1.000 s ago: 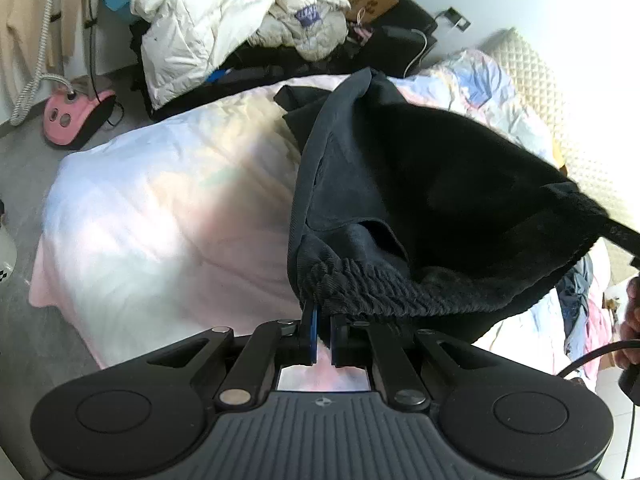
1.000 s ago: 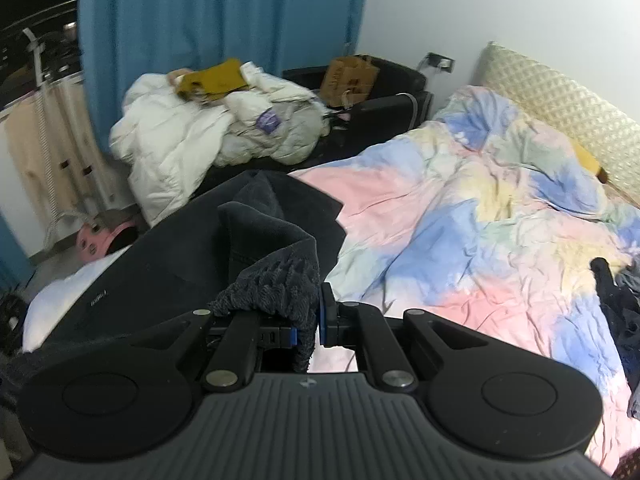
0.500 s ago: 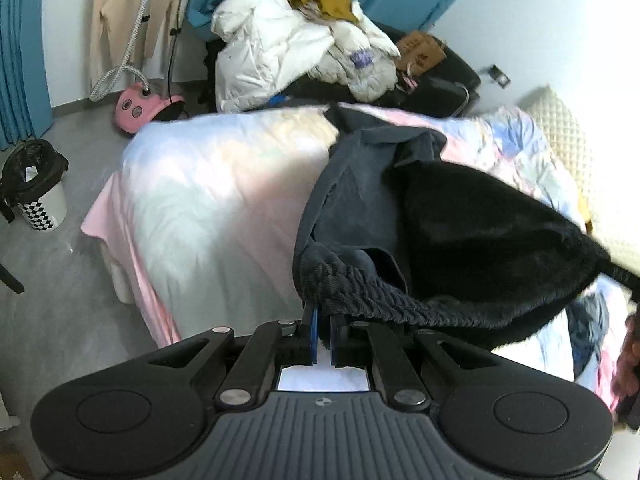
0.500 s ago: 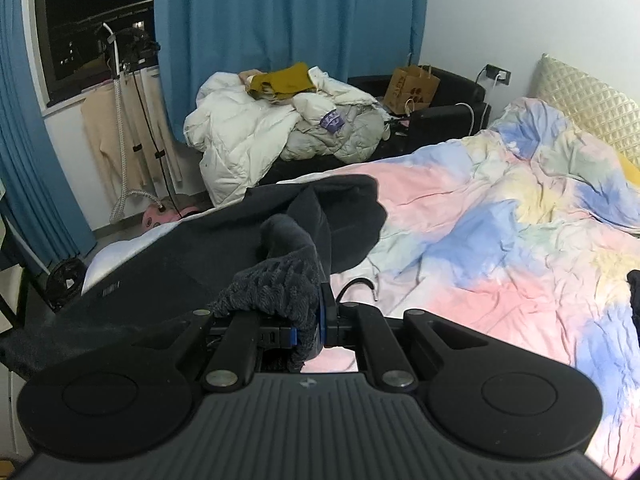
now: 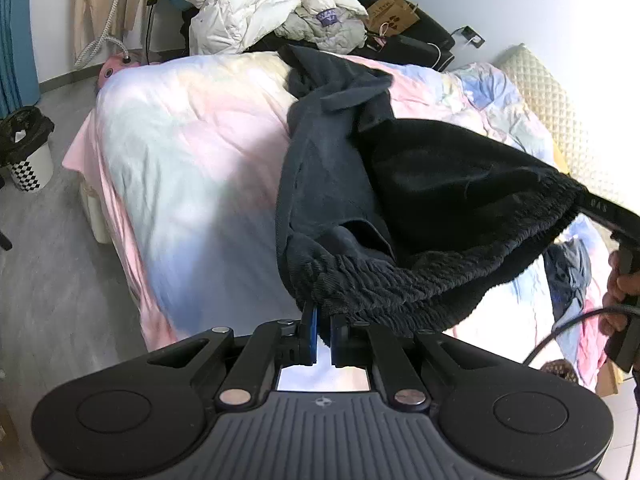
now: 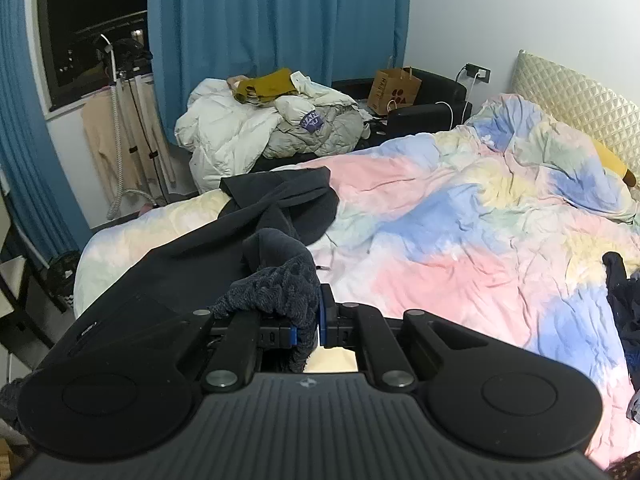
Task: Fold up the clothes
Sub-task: 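Raise the trousers by the waistband with both tools and shake them out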
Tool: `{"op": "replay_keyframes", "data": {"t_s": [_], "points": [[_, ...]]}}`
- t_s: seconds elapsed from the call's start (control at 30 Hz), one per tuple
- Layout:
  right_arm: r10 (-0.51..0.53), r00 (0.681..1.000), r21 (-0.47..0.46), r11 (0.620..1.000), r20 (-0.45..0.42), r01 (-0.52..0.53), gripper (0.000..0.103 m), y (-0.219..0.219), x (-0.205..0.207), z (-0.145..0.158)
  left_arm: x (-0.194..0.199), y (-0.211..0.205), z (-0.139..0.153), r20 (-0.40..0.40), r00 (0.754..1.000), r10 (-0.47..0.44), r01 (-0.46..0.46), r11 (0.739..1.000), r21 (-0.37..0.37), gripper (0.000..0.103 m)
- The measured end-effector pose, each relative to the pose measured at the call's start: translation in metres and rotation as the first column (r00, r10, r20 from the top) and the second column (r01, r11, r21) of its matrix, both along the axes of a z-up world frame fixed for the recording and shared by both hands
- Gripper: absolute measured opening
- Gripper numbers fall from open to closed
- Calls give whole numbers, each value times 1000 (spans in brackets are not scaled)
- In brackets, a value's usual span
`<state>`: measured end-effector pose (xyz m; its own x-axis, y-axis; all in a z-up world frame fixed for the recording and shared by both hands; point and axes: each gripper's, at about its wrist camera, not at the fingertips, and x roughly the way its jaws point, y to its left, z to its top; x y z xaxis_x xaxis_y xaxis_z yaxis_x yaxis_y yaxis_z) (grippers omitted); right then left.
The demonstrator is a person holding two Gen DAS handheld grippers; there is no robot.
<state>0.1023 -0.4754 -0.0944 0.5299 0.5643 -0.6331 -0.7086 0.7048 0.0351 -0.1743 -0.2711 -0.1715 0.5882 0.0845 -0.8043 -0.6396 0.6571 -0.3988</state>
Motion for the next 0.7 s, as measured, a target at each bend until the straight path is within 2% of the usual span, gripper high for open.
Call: {"op": "replay_keyframes", "data": {"t_s": [0.17,0.33,0.57,0.7], "points": [[28,1000,54,998,9,-29,9,-74,1,-2,4,-109,-4,-25,1000,15,-14,999,36,6],[50,999,104,993,17,-51,9,-143,15,6,27,-199,-4,-35,999,-2,4,999,43,6],[26,1000,85,996,-7,-25,9,-211,63,-16,78,-291,-21,-47,996,-81,83,996,31,7],[-4,999,39,999,-42,6,9,-230,92,-50,115,-314,-53,-90,989,-119,118,993,-11,7]]}}
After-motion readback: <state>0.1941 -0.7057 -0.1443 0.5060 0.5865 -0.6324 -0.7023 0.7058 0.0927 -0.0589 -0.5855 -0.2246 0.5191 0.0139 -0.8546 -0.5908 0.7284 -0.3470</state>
